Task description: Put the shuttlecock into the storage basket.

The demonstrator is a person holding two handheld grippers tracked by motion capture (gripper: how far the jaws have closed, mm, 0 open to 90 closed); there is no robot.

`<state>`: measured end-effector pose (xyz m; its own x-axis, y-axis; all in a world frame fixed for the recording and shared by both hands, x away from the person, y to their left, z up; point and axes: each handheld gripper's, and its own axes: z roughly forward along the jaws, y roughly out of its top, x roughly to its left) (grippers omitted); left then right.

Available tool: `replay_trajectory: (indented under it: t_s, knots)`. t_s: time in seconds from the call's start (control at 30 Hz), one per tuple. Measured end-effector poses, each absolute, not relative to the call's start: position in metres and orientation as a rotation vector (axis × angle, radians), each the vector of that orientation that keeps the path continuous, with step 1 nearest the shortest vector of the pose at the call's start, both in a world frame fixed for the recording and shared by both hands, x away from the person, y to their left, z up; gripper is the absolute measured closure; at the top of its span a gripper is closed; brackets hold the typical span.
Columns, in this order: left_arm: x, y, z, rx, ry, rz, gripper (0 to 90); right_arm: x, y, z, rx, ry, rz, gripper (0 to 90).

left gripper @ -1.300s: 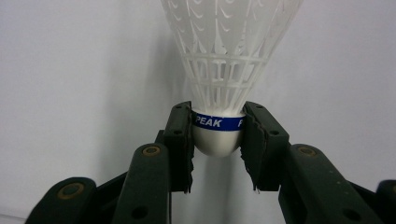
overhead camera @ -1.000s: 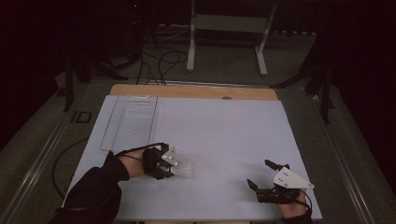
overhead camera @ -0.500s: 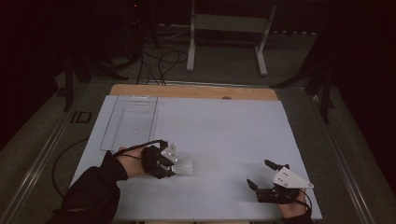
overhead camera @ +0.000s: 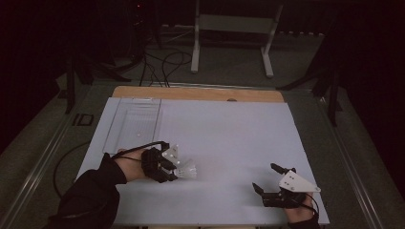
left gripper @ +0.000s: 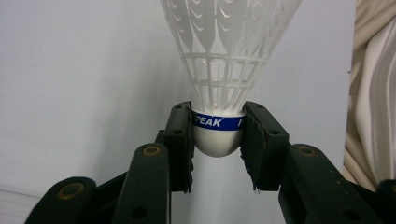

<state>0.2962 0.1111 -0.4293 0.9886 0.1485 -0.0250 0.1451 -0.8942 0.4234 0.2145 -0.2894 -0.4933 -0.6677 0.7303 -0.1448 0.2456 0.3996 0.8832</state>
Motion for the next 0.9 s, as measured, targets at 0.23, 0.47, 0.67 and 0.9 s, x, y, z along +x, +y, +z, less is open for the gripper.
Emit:
replay_trajectory:
  t_s: [0.23,0.47,0.67,0.9]
  knots:
    - [0.294,0.112,-0.422,2.724,0.219,0.007,65.8,0.215,-0.289,-0.494,0.836,2.140,1.224,8.8]
    - [0.295,0.113,-0.410,2.711,0.225,-0.001,65.8,0.215,-0.289,-0.494,0.836,2.139,1.225,8.8]
    - [0.297,0.115,-0.398,2.683,0.231,0.002,65.7,0.215,-0.289,-0.494,0.838,2.141,1.227,8.8]
    - [0.297,0.117,-0.387,2.673,0.229,0.018,65.6,0.215,-0.289,-0.494,0.832,2.142,1.224,8.8]
